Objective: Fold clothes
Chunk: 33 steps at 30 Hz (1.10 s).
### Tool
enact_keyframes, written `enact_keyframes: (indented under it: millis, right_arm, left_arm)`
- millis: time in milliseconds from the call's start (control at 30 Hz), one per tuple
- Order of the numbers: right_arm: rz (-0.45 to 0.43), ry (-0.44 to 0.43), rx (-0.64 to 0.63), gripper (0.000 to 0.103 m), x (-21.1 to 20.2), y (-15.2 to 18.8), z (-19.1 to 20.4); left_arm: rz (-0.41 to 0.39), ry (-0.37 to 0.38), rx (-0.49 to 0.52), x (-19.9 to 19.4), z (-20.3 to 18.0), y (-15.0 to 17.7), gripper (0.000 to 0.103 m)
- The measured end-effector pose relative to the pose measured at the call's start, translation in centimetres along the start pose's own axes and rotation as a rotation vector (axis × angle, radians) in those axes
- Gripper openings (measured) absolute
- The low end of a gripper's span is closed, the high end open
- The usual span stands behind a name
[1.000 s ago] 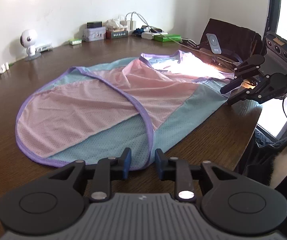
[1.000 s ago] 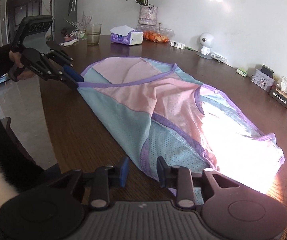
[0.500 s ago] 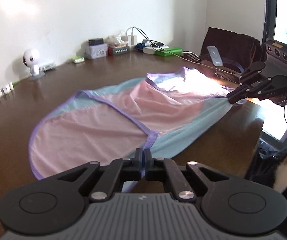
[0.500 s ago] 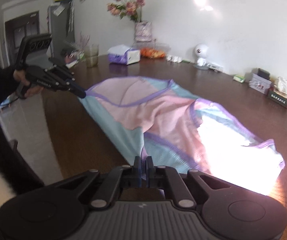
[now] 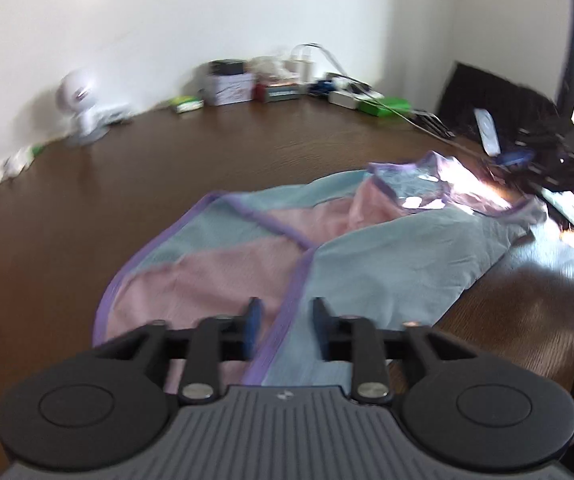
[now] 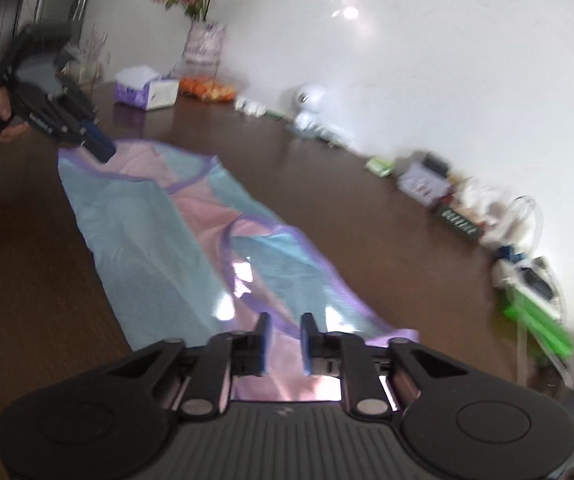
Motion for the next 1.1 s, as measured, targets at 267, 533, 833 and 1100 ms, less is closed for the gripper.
enact_keyframes:
  millis: [267, 533, 833, 1100]
  right_arm:
    - [0.08, -0.079, 0.154, 0.044, -3.3, 6.7, -0.5]
    - [0.052, -0.119, 0.227, 0.003, -5.1, 7.0, -3.7]
    - [0.12, -0.047, 0.148, 0.032, -0.4, 3.5, -5.8]
    - [-0.023, -0.008, 0.178, 0.033, 2.7, -3.3, -7.0]
  left_arm:
    - [0.016, -0.016, -0.125, -2.2, 2.7, 3.7, 0.041]
    - [0.014, -0.051, -0.127, -3.1, 2.9, 4.5, 0.002]
    - [0.008, -0.094, -0.132, -4.1, 3.0, 5.1, 0.008]
    - [-0.079, -0.053, -0.077, 1.4, 3.3, -6.2, 0.063]
Point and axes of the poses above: each gripper's, at about its wrist camera, not at the fingertips, and x roughly the way its jaws point, z to its left, y to its underside, the point moved 10 cm from there along x, roughly the way its jaws point, and after that the axes turned 5 degrees about -x, right-handed, at the moved point
